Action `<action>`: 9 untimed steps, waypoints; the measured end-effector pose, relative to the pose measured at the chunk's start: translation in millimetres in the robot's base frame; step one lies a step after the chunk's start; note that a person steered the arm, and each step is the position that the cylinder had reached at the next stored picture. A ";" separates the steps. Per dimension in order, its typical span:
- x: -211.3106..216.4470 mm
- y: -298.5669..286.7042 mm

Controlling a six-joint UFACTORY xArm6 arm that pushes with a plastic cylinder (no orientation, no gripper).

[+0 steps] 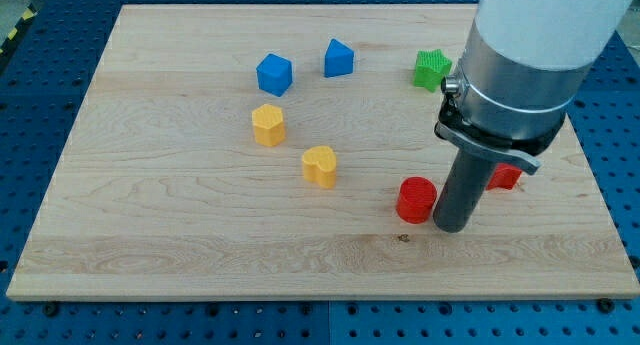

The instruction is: Slide the red circle up a bit

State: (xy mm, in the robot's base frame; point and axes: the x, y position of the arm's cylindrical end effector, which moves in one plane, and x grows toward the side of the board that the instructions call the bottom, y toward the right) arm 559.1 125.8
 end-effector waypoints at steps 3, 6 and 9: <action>8.8 -21.5; -17.9 -40.4; -14.7 -21.7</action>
State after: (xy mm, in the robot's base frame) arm 544.4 104.1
